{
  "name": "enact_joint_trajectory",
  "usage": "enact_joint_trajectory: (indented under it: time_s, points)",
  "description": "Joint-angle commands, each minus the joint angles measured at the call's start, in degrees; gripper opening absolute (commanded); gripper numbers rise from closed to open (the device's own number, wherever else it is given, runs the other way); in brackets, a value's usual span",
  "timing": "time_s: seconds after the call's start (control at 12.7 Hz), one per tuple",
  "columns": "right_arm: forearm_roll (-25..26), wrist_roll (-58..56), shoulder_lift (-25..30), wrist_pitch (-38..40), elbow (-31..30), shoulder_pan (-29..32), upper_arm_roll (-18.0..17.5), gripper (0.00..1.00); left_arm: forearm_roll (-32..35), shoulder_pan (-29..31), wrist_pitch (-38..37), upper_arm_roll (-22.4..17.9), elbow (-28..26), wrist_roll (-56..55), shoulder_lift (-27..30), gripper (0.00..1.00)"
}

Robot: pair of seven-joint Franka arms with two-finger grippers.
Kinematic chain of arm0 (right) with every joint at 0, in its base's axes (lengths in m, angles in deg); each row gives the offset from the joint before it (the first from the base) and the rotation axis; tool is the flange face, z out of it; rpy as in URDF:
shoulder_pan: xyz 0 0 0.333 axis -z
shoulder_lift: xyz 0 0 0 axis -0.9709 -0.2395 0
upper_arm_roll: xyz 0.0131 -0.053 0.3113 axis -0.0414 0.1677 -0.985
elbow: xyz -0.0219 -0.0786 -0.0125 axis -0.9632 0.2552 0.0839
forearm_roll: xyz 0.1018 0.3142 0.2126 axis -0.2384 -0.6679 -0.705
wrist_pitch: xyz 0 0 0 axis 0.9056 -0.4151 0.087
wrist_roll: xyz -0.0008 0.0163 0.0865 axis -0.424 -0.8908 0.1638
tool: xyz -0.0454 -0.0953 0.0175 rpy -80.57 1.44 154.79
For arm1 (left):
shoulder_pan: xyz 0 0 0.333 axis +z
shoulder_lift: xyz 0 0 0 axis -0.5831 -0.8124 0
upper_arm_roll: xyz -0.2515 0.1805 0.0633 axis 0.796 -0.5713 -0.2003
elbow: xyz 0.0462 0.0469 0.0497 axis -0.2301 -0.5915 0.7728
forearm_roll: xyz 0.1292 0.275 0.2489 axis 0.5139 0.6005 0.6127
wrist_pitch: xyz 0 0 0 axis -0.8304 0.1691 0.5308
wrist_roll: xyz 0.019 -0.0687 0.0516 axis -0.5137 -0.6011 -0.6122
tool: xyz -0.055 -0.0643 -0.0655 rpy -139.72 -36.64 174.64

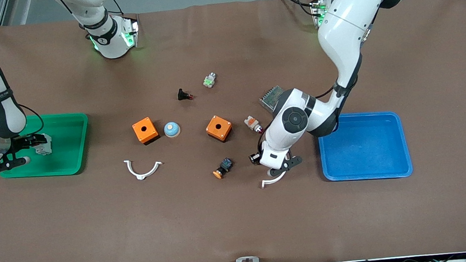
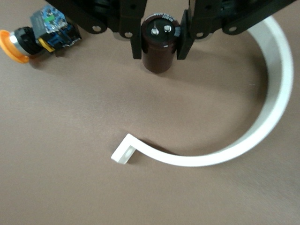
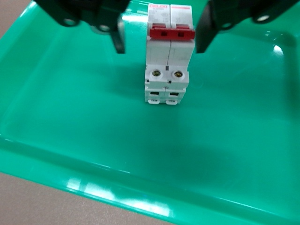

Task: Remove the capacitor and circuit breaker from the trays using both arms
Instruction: 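Carry the black capacitor with the left gripper beside the white arc, then lift the breaker with the right gripper while the left gripper releases capacitor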

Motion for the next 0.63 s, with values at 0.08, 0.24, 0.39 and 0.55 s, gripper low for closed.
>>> enact_joint_trajectory:
  time_s: [0.08, 0.24, 0.39, 0.55]
  points:
    - [1.6, 0.9, 0.7, -0.3, -0.9, 0.8, -0.7, 0.38, 0.3, -0.9, 0.8, -0.9, 1.8, -0.6, -1.1, 1.0]
    - [1.4, 0.9, 0.8, 0.1, -0.4, 0.6, -0.9, 0.23, 1.6, -0.8, 0.0, -1.9, 1.8, -0.5, 0.5, 1.0]
    - [1.2, 1.1, 1.4, 0.3, 1.5, 0.5, -2.9, 0.19, 3.1, 0.0, -3.5, -2.4, 1.8, -0.2, 3.8, 1.0]
    - [0.8, 0.9, 2.3, 3.0, 6.0, 0.7, -6.0, 0.19, 3.2, 1.8, -9.9, -3.1, 1.8, 0.2, 8.9, 1.0]
